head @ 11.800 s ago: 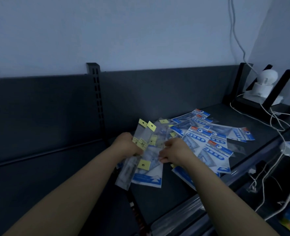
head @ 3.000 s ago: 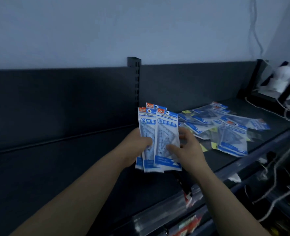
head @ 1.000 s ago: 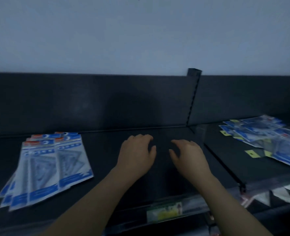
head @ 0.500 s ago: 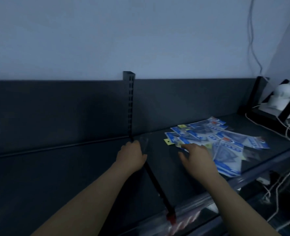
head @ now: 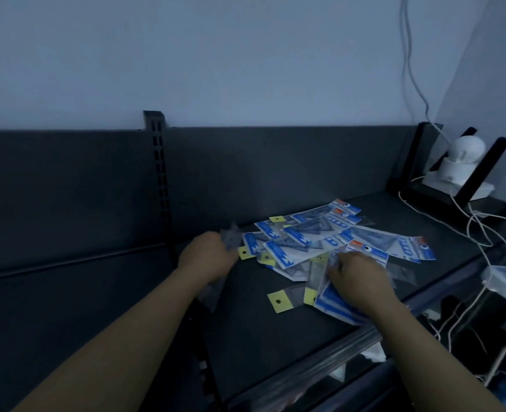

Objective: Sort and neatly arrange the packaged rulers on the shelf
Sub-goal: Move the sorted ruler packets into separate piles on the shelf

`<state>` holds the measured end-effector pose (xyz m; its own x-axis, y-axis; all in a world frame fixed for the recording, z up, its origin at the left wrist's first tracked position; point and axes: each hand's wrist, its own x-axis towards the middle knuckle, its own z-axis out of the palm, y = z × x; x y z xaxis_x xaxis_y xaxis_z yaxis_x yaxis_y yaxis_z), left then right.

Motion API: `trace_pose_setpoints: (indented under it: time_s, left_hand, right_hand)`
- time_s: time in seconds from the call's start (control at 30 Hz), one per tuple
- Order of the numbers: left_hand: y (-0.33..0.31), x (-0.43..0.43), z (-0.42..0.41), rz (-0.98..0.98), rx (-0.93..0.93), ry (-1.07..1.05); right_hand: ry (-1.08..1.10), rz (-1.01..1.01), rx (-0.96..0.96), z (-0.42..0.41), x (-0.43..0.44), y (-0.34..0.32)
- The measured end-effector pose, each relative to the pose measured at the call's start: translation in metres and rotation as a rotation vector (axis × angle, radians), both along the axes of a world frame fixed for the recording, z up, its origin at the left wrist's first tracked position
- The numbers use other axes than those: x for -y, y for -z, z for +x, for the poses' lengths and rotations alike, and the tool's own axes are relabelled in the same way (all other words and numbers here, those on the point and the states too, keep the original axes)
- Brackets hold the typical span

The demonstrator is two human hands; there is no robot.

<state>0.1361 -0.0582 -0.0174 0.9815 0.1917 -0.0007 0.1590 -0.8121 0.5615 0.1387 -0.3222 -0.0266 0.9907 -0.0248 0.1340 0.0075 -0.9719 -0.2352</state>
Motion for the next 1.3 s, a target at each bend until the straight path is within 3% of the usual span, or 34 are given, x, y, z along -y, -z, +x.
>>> trace_pose_setpoints:
  time_s: [0.1,0.2,0.3,0.37,0.43,0.53,0.63,0.77,0.97,1.2,1.3]
  left_hand:
    - [-0.008,0.018,0.017,0.026,0.016,0.029]
    - [-0.005,0.030,0.032,0.193,-0.065,0.043]
    - [0.000,0.046,0.044,0.308,0.044,0.056]
    - [0.002,0.062,0.056,0.249,0.100,0.184]
    - [0.003,0.080,0.067,0.208,0.063,0.352]
    - [0.008,0.101,0.078,0.321,-0.010,0.523]
    - [0.009,0.110,0.078,0.394,0.004,0.544]
    - [0.003,0.107,0.063,0.544,0.199,0.501]
    - [0.005,0.112,0.063,0.166,0.064,0.340]
    - [0.001,0.119,0.053,0.163,-0.026,0.285]
    - [-0.006,0.110,0.050,0.165,-0.040,0.293]
  right_hand:
    - [-0.054,-0.024,-0.068,0.004,0.008,0.007]
    - [-0.087,0.003,-0.115,0.005,0.016,0.005]
    - [-0.032,-0.009,-0.151,0.001,0.027,0.004]
    - [-0.026,-0.002,-0.152,-0.002,0.032,0.006]
    - [-0.016,0.022,-0.129,-0.002,0.032,0.007]
    - [0.014,0.046,-0.081,-0.001,0.030,0.011]
    - [0.059,0.099,-0.008,0.002,0.030,0.018]
    - [0.067,0.135,0.120,0.010,0.033,0.029]
    - [-0.025,0.187,0.206,0.006,0.032,0.025]
    - [0.098,0.308,0.164,-0.006,0.032,0.020]
    - [0.278,0.121,0.111,-0.016,0.033,0.012]
